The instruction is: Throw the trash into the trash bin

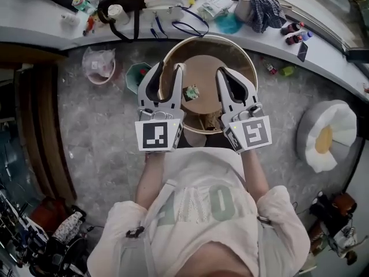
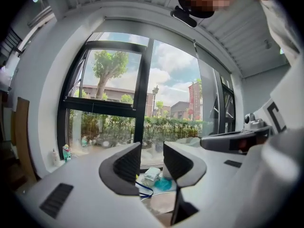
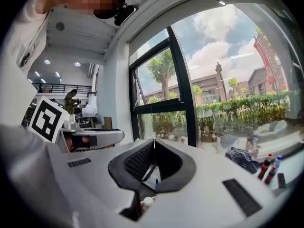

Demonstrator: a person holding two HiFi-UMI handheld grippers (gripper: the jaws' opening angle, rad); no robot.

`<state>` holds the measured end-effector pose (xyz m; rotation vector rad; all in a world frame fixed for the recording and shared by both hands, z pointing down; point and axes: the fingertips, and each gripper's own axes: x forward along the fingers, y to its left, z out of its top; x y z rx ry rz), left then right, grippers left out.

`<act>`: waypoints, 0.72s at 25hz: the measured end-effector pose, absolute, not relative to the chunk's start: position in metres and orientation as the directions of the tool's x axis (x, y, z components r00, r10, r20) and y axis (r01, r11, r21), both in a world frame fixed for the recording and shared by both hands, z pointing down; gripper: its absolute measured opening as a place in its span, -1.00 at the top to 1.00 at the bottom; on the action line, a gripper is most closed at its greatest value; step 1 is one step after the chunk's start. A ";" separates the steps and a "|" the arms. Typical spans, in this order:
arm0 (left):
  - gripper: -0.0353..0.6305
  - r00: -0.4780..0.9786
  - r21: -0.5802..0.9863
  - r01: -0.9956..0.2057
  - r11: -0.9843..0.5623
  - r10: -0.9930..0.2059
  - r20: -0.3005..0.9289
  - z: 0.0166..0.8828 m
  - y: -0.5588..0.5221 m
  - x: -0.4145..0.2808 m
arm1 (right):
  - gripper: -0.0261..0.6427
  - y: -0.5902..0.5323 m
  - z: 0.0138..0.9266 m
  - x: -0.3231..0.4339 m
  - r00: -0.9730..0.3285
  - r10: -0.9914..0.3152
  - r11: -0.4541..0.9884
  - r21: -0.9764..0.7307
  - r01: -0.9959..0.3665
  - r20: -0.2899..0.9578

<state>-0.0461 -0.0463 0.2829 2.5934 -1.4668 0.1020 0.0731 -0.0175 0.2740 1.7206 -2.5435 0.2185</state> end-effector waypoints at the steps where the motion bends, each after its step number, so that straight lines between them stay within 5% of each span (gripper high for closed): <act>1: 0.48 0.515 0.110 -0.857 -0.503 -0.846 0.140 0.287 -0.047 -0.047 | 0.88 -0.020 0.278 0.072 -0.379 -0.915 0.371 -0.084 -0.925 0.139; 4: 0.52 0.505 0.104 -0.862 -0.497 -0.858 0.094 0.291 -0.049 -0.051 | 0.88 -0.029 0.291 0.066 -0.407 -0.899 0.397 -0.094 -0.913 0.163; 6: 0.81 0.483 0.084 -0.875 -0.476 -0.869 0.106 0.304 -0.055 -0.057 | 0.88 -0.037 0.300 0.063 -0.419 -0.890 0.409 -0.094 -0.908 0.176; 10: 0.83 0.466 0.089 -0.884 -0.458 -0.863 0.196 0.357 -0.074 -0.065 | 0.88 -0.044 0.319 0.059 -0.413 -0.885 0.402 -0.092 -0.911 0.215; 18: 0.16 0.536 0.217 -0.843 -0.492 -0.732 0.422 0.472 -0.088 -0.049 | 0.88 -0.046 0.356 0.061 -0.403 -0.867 0.389 -0.107 -0.915 0.294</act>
